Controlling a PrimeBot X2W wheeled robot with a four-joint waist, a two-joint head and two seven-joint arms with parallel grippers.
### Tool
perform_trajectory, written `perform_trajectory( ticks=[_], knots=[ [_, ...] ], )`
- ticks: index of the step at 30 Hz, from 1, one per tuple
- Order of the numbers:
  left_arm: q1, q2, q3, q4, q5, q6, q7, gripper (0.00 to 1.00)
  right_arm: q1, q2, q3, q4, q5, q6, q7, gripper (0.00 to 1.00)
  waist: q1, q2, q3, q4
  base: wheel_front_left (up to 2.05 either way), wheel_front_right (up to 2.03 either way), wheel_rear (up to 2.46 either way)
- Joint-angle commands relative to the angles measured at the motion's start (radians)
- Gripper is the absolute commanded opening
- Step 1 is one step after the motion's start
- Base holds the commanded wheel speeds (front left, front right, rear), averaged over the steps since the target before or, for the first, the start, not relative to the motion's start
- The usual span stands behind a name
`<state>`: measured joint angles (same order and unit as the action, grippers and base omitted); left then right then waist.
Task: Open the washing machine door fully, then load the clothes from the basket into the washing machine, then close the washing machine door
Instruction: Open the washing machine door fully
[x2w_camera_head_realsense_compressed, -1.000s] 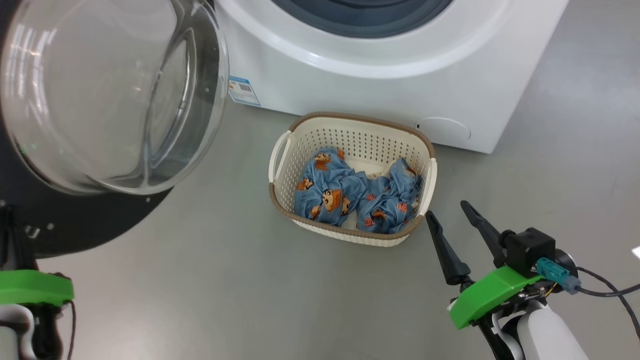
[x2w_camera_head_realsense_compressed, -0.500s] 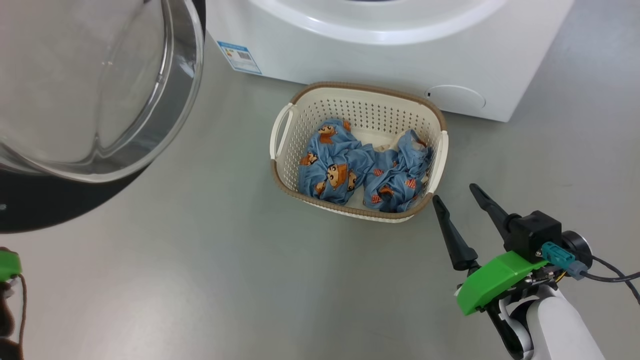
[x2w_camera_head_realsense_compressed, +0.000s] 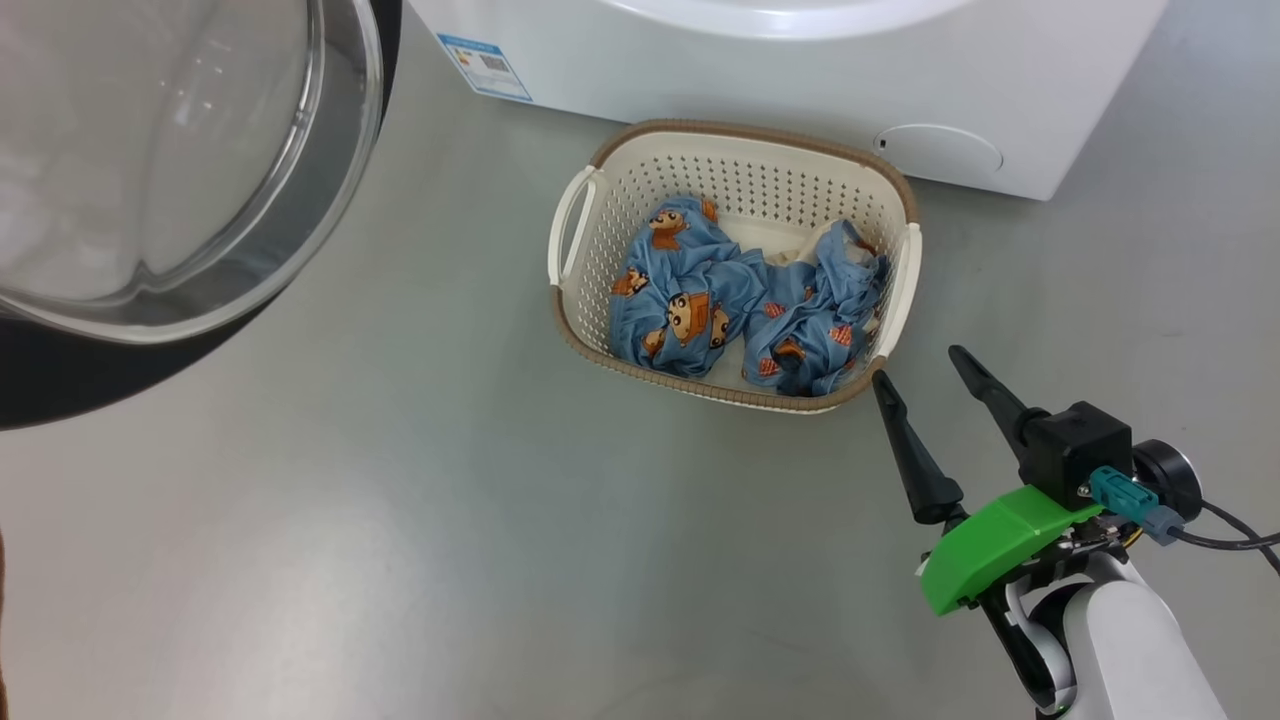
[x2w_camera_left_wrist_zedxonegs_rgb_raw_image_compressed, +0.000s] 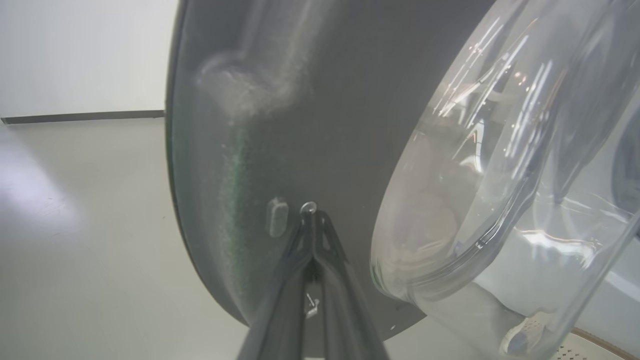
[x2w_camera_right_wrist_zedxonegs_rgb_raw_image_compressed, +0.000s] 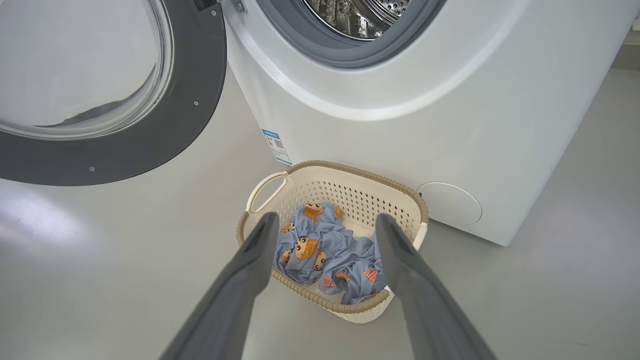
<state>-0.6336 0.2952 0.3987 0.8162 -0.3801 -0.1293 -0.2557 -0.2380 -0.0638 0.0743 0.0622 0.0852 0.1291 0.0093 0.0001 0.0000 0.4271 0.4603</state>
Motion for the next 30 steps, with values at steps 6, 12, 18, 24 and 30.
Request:
perform_trajectory(
  ticks=[6,12,18,24,30],
  knots=[
    [-0.038,0.089,0.046,0.01,0.019,-0.001,-0.006,0.0,-0.018,0.014,0.022,-0.04,-0.02,0.002,0.013,1.0,-0.0001,0.0,0.016,0.004,0.0,0.0,0.0],
    [-0.038,0.088,0.042,0.014,0.025,-0.001,-0.006,0.0,-0.021,0.014,0.027,-0.033,-0.014,0.002,0.007,1.0,-0.0001,0.0,0.009,-0.004,0.0,0.0,0.0],
    [-0.005,0.082,0.011,-0.014,0.026,-0.001,-0.006,0.0,-0.017,0.014,0.028,-0.011,0.008,0.002,-0.016,1.0,-0.0001,0.0,-0.029,-0.017,0.0,0.0,0.0],
    [0.036,0.078,-0.026,-0.06,0.021,-0.001,-0.006,0.0,-0.019,0.014,0.037,0.017,0.035,0.002,-0.044,1.0,-0.0001,0.0,-0.076,-0.035,0.0,0.0,0.0],
    [0.102,0.067,-0.078,-0.131,0.014,-0.001,-0.006,0.0,-0.017,0.014,0.044,0.051,0.069,0.002,-0.085,1.0,-0.0001,0.0,-0.136,-0.063,0.0,0.0,0.0]
  ],
)
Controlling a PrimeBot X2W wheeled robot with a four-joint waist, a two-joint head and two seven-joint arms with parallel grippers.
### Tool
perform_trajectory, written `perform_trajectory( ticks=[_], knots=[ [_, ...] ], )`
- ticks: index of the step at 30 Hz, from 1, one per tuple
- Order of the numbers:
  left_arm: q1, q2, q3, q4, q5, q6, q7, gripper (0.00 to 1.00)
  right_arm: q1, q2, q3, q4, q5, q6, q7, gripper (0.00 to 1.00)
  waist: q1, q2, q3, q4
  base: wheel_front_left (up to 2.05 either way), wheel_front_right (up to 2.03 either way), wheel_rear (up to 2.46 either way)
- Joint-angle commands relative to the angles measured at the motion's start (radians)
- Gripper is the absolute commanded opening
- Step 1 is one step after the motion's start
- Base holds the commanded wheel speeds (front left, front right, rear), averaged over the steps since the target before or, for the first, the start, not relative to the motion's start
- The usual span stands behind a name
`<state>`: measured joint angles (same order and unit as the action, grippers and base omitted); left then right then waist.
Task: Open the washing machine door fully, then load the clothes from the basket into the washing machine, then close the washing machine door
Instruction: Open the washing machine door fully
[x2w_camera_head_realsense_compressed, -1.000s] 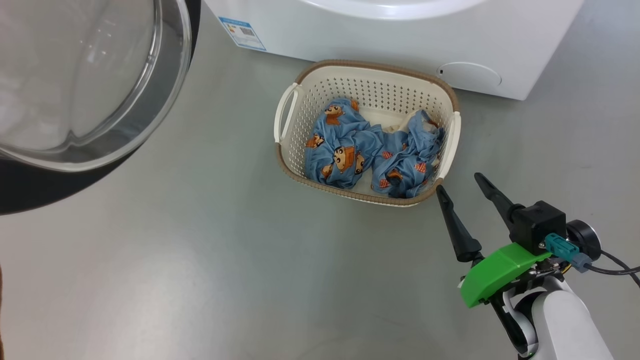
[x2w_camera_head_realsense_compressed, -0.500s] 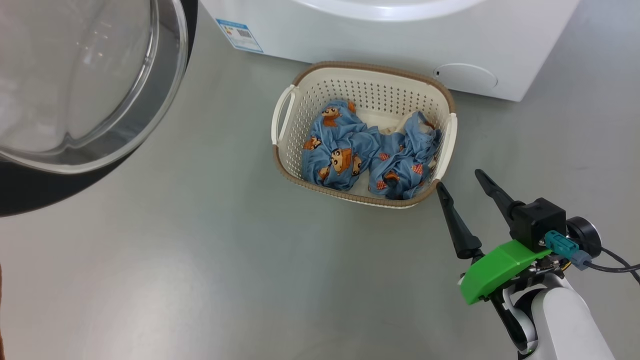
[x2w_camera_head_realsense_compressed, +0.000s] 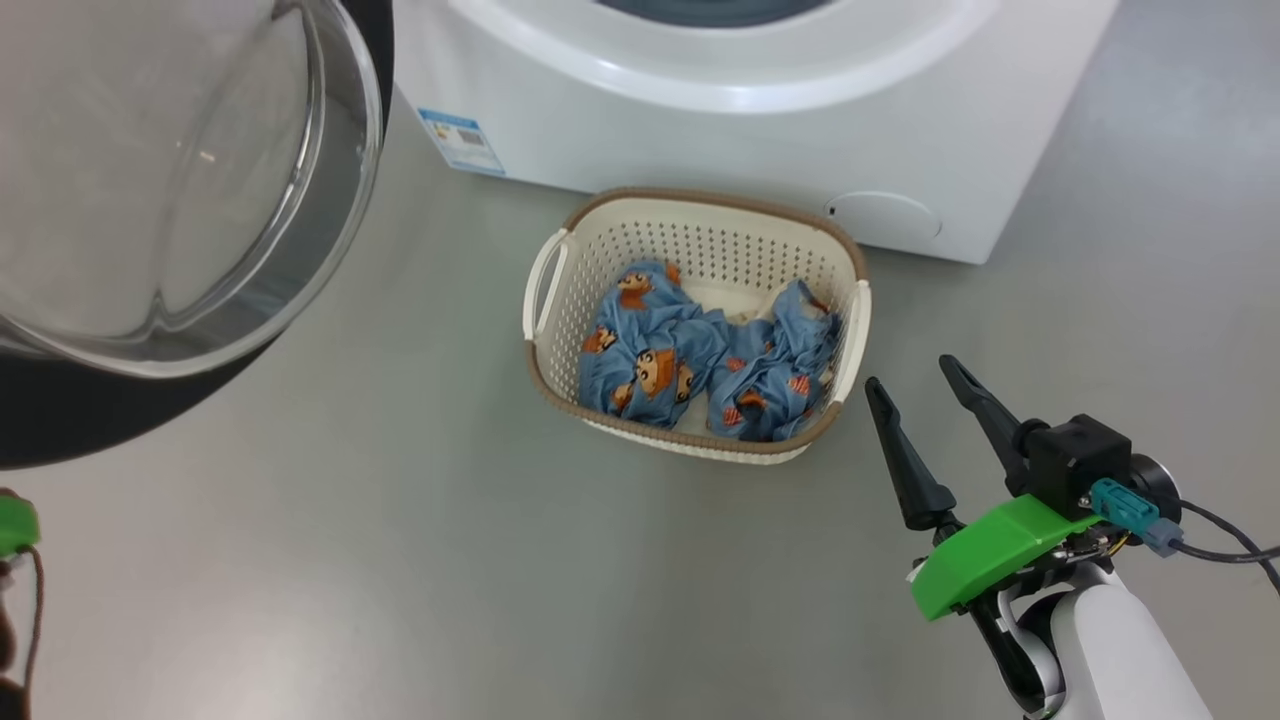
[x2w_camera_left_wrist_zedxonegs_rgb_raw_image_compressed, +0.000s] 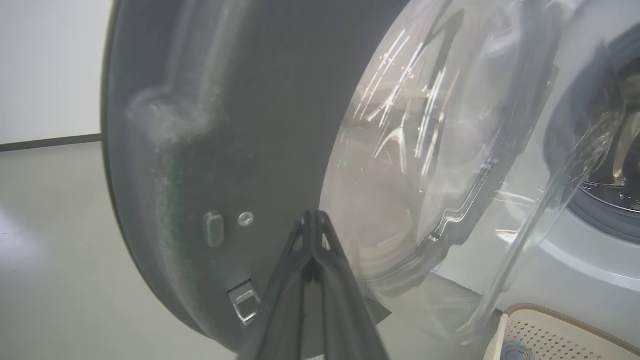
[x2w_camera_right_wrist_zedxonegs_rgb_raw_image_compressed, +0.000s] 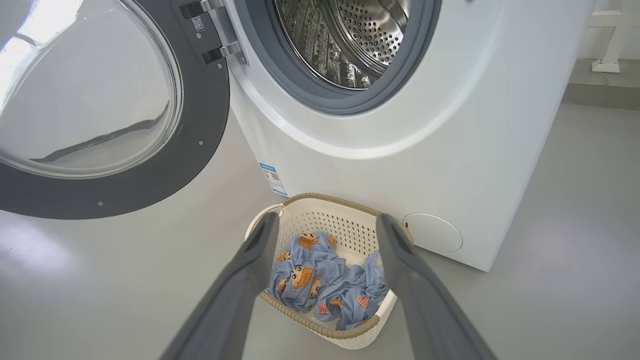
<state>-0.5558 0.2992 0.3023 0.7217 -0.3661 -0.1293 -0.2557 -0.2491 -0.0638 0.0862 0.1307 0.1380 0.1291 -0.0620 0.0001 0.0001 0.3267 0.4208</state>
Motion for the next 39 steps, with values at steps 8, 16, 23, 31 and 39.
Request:
perform_trajectory(
  ticks=[8,16,23,31,39],
  knots=[
    [0.147,0.042,-0.056,-0.135,-0.023,-0.001,-0.006,0.0,0.011,0.014,0.035,0.027,0.059,0.002,-0.061,1.0,-0.0001,-0.0001,-0.129,-0.084,0.0,0.0,0.0],
    [0.279,-0.006,-0.128,-0.256,-0.03,-0.001,-0.006,0.0,0.049,0.014,0.025,0.058,0.108,0.002,-0.104,1.0,-0.0001,-0.0001,-0.22,-0.161,0.0,0.0,0.0],
    [0.375,-0.049,-0.16,-0.35,-0.014,0.001,-0.006,0.0,0.077,0.014,0.026,0.07,0.134,0.002,-0.124,1.0,-0.0001,-0.0001,-0.27,-0.23,0.0,0.0,0.0],
    [0.471,-0.104,-0.197,-0.461,-0.009,0.02,0.002,0.0,0.104,0.014,0.019,0.07,0.157,0.002,-0.138,1.0,-0.0001,-0.0001,-0.305,-0.309,0.0,0.0,0.0],
    [0.528,-0.15,-0.217,-0.54,-0.019,0.035,0.001,0.0,0.109,0.014,0.014,0.059,0.16,0.002,-0.142,1.0,-0.0001,-0.0001,-0.303,-0.362,0.0,0.0,0.0]
  ],
)
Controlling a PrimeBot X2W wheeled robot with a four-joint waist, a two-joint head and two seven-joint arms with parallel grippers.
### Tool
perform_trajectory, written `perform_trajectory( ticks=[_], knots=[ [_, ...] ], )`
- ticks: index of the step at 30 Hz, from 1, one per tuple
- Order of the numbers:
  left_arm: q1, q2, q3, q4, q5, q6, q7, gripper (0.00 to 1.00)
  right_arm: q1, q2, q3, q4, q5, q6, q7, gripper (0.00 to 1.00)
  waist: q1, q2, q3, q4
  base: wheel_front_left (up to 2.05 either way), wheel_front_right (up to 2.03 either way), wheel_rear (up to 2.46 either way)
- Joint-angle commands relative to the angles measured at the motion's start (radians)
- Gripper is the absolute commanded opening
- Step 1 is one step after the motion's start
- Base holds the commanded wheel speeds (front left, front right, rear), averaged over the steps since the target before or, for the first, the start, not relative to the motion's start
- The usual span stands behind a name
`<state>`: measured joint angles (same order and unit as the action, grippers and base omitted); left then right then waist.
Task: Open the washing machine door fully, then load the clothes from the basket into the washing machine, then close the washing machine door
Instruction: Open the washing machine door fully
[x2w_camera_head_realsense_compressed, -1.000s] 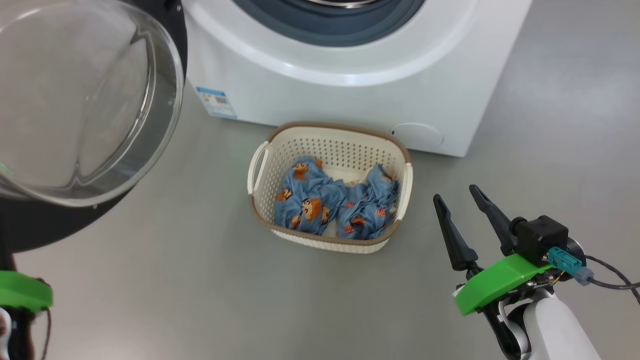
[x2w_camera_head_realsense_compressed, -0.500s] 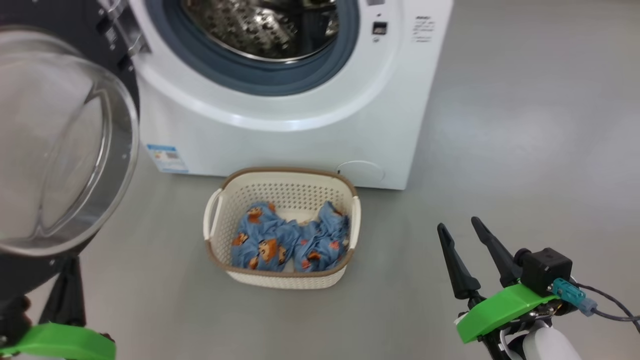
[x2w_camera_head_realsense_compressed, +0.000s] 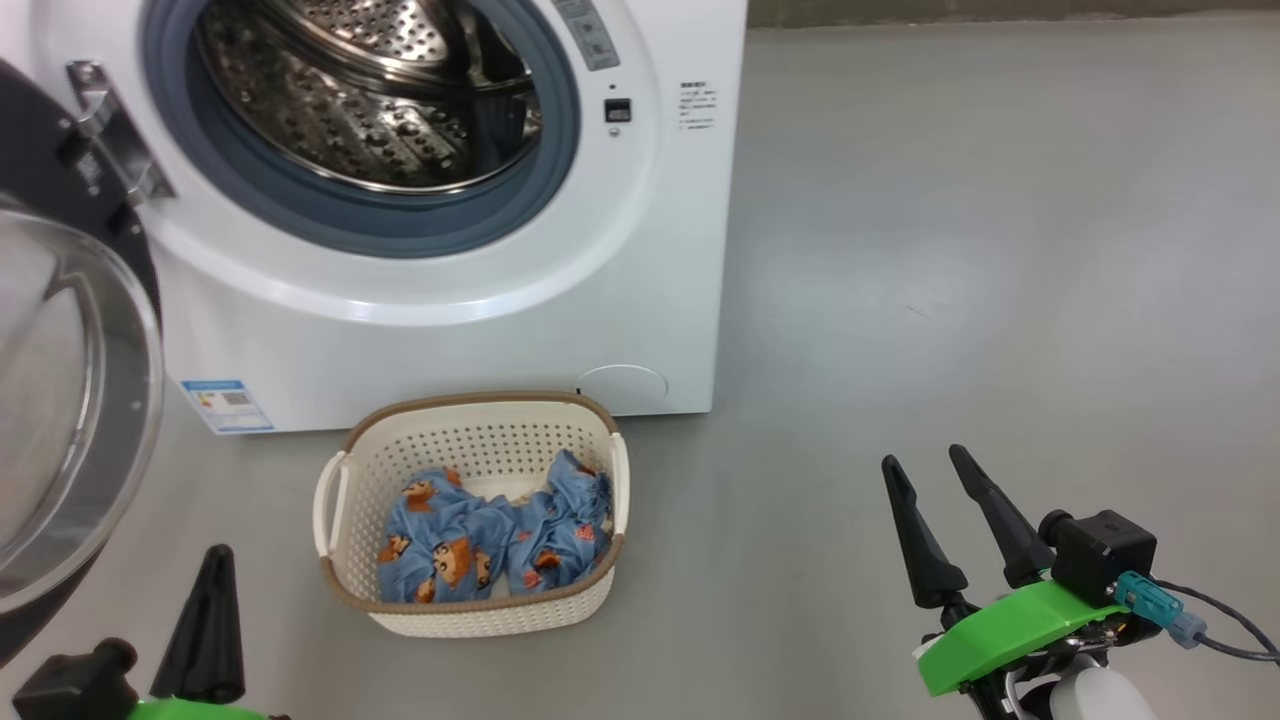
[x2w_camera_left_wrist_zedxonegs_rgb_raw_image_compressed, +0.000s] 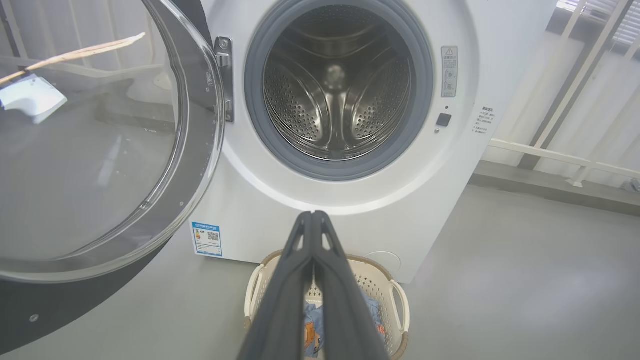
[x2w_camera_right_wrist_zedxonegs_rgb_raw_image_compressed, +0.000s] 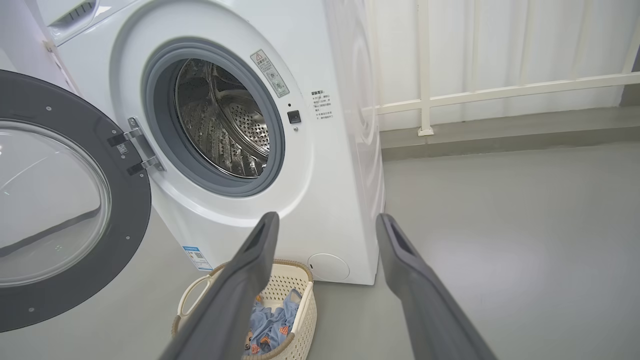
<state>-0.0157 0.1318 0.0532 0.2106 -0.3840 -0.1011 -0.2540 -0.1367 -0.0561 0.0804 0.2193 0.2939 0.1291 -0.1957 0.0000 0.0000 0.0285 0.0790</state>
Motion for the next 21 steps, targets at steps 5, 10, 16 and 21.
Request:
perform_trajectory(
  ticks=[5,10,16,21],
  knots=[
    [0.008,0.002,0.011,-0.056,0.005,0.005,-0.003,0.0,-0.004,0.006,0.015,-0.036,0.003,0.002,-0.014,1.0,0.0,0.0,0.0,-0.039,0.0,0.0,0.0],
    [0.02,-0.013,-0.014,-0.071,-0.029,-0.008,-0.001,0.96,-0.001,0.006,0.017,-0.034,0.005,0.002,-0.019,1.0,0.0,0.0,0.001,-0.048,0.0,0.0,0.0],
    [0.02,-0.003,-0.038,-0.087,-0.019,-0.013,-0.001,1.0,-0.003,0.006,0.015,-0.027,0.006,0.002,-0.022,1.0,0.0,0.0,0.001,-0.048,0.0,0.0,0.0],
    [0.021,0.003,-0.053,-0.093,-0.002,-0.011,-0.002,1.0,-0.004,0.006,0.018,-0.021,0.009,0.002,-0.025,1.0,0.0,0.0,0.001,-0.048,0.0,0.0,0.0]
  ],
)
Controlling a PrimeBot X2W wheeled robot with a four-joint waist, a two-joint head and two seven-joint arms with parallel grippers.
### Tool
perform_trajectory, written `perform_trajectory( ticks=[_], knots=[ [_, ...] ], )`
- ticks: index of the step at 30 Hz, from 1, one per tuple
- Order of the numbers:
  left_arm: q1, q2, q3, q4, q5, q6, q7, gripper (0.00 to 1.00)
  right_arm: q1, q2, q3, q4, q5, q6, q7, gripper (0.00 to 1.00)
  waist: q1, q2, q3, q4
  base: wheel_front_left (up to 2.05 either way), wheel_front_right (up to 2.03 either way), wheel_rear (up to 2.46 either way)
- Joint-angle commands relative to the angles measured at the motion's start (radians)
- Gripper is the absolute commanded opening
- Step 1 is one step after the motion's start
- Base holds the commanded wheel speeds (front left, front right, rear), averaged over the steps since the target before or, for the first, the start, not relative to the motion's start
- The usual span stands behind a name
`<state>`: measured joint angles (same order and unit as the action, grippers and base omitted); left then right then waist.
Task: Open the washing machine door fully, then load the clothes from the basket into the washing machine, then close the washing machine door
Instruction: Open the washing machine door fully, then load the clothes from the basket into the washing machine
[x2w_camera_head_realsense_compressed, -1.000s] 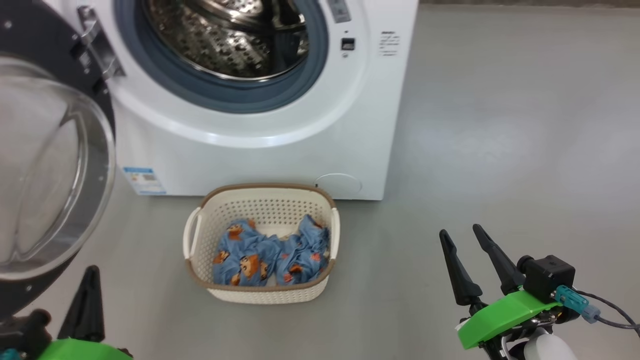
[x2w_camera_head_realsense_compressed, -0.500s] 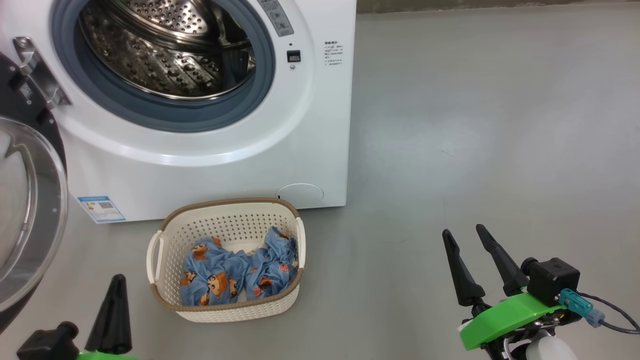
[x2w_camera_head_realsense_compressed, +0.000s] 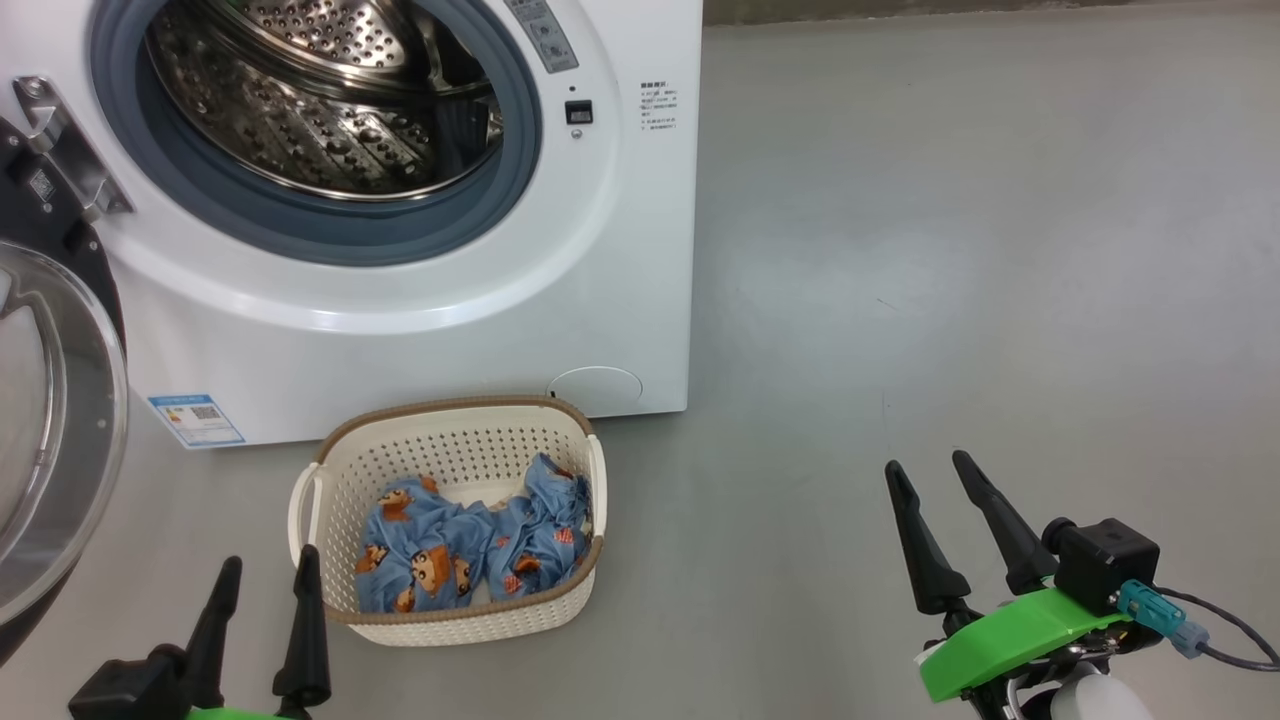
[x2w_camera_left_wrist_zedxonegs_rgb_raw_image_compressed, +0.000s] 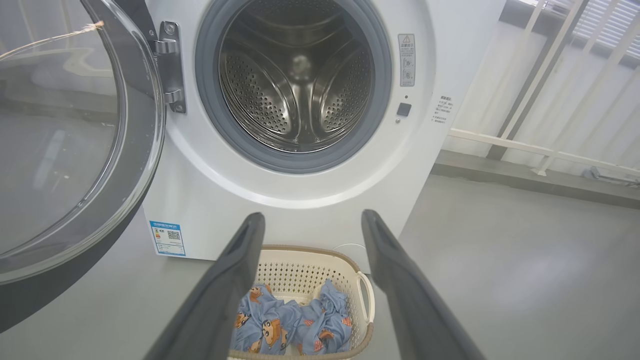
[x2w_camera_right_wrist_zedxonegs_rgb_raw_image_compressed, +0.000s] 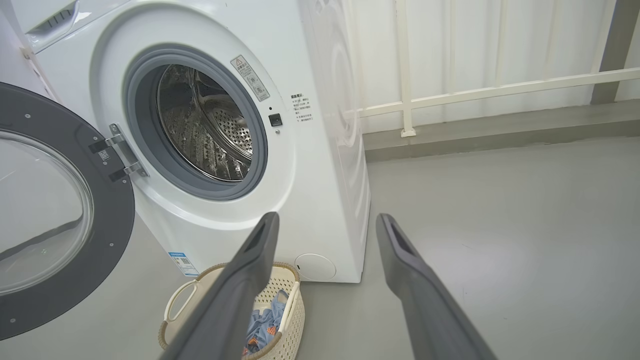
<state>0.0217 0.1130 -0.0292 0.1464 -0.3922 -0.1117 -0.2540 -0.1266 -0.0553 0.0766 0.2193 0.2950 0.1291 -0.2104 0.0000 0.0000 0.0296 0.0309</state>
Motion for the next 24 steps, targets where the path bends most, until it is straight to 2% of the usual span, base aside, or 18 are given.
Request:
perform_trajectory(
  ticks=[1,24],
  knots=[
    [-0.016,0.021,0.029,-0.029,0.007,-0.001,-0.002,1.0,-0.014,0.005,0.022,-0.021,0.008,0.002,-0.01,1.0,0.0,0.0,0.0,0.0,0.0,0.0,0.0],
    [-0.023,0.033,0.001,-0.003,0.051,0.022,-0.006,1.0,-0.017,0.005,0.022,-0.012,0.004,0.002,-0.015,1.0,0.0,0.0,0.001,0.014,0.0,0.0,0.0]
  ],
)
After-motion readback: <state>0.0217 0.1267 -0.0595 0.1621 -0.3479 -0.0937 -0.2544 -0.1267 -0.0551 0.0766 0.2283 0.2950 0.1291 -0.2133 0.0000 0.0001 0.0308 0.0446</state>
